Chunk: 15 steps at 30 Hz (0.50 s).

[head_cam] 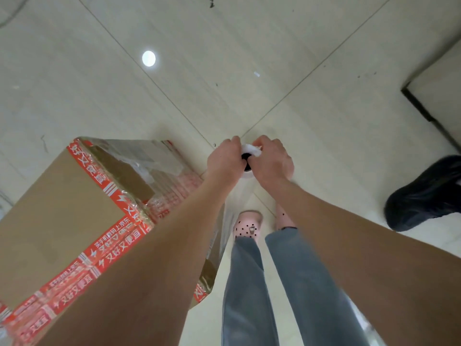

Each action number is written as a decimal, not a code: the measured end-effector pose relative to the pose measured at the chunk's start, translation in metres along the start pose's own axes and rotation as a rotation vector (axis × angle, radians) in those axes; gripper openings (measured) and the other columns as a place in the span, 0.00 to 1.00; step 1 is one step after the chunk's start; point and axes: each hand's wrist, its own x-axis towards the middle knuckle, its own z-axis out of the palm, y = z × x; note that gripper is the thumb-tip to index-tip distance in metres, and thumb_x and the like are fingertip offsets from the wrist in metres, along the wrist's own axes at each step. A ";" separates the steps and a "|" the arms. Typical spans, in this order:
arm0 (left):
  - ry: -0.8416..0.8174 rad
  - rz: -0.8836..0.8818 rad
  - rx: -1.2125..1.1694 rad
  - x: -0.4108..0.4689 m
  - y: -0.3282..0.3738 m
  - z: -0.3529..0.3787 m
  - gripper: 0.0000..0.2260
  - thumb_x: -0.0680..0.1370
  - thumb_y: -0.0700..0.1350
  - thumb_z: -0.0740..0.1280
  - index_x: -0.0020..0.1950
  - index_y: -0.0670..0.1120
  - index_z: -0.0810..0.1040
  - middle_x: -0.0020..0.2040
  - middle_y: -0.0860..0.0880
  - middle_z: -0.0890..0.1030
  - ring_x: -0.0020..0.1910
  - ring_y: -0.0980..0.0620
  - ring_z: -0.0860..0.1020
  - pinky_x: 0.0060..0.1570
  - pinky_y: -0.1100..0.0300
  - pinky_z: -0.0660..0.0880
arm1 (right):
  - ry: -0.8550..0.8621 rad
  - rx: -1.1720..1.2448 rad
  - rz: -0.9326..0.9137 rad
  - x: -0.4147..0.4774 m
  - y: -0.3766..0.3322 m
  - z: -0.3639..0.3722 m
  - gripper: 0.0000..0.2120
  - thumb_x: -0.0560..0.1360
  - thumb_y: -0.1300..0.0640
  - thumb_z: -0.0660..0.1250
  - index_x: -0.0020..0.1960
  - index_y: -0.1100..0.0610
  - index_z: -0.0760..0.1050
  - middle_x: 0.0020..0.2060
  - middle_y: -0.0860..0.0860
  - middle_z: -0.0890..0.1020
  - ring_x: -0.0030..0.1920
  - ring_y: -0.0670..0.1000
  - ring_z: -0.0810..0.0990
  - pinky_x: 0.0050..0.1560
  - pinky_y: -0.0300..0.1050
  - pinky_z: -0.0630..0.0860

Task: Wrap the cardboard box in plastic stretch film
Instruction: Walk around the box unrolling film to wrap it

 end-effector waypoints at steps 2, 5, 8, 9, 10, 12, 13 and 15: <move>0.040 0.073 0.025 0.005 0.003 0.000 0.08 0.75 0.43 0.63 0.51 0.43 0.72 0.46 0.45 0.75 0.44 0.42 0.76 0.35 0.54 0.65 | -0.004 -0.022 -0.014 0.004 -0.001 -0.001 0.14 0.72 0.55 0.63 0.56 0.44 0.73 0.53 0.49 0.75 0.49 0.53 0.77 0.44 0.45 0.70; 0.044 0.055 -0.001 0.013 0.003 -0.004 0.07 0.75 0.44 0.62 0.50 0.43 0.73 0.44 0.46 0.75 0.42 0.43 0.75 0.35 0.55 0.65 | -0.003 -0.050 -0.050 0.009 -0.002 -0.003 0.14 0.72 0.54 0.61 0.56 0.42 0.74 0.53 0.49 0.76 0.49 0.53 0.77 0.43 0.46 0.71; 0.044 -0.013 -0.056 0.015 -0.001 -0.006 0.06 0.74 0.44 0.62 0.48 0.43 0.73 0.40 0.47 0.74 0.39 0.45 0.72 0.34 0.56 0.65 | -0.017 -0.081 -0.087 0.013 -0.006 -0.005 0.15 0.73 0.53 0.61 0.57 0.41 0.75 0.53 0.47 0.76 0.48 0.51 0.76 0.40 0.43 0.66; 0.053 -0.037 -0.077 0.015 -0.003 -0.008 0.05 0.74 0.43 0.62 0.47 0.43 0.73 0.39 0.47 0.74 0.38 0.45 0.72 0.34 0.57 0.65 | -0.022 -0.072 -0.098 0.014 -0.010 -0.005 0.15 0.73 0.53 0.61 0.56 0.41 0.76 0.53 0.47 0.76 0.47 0.51 0.76 0.40 0.43 0.65; 0.063 -0.062 -0.100 0.015 -0.006 -0.011 0.05 0.73 0.43 0.63 0.47 0.43 0.73 0.39 0.47 0.74 0.38 0.45 0.73 0.33 0.57 0.65 | -0.024 -0.057 -0.110 0.015 -0.014 -0.004 0.15 0.73 0.53 0.60 0.56 0.41 0.76 0.53 0.46 0.76 0.47 0.50 0.76 0.40 0.43 0.65; 0.076 -0.124 -0.154 0.016 -0.014 -0.018 0.05 0.73 0.43 0.63 0.46 0.43 0.73 0.41 0.45 0.76 0.40 0.43 0.75 0.34 0.56 0.68 | -0.023 -0.033 -0.128 0.016 -0.024 0.000 0.14 0.72 0.54 0.60 0.56 0.43 0.75 0.53 0.47 0.76 0.49 0.51 0.76 0.41 0.43 0.65; 0.086 -0.163 -0.184 0.017 -0.019 -0.021 0.04 0.72 0.43 0.63 0.45 0.44 0.73 0.42 0.44 0.77 0.41 0.42 0.76 0.34 0.56 0.69 | -0.026 -0.025 -0.131 0.017 -0.029 0.002 0.14 0.72 0.54 0.60 0.56 0.45 0.74 0.53 0.47 0.75 0.50 0.52 0.77 0.41 0.43 0.65; 0.122 -0.250 -0.239 0.019 -0.032 -0.028 0.04 0.71 0.43 0.64 0.43 0.45 0.71 0.42 0.44 0.78 0.41 0.42 0.76 0.34 0.57 0.68 | -0.053 0.005 -0.128 0.019 -0.041 0.008 0.14 0.73 0.54 0.62 0.58 0.47 0.72 0.54 0.49 0.74 0.50 0.54 0.77 0.42 0.44 0.65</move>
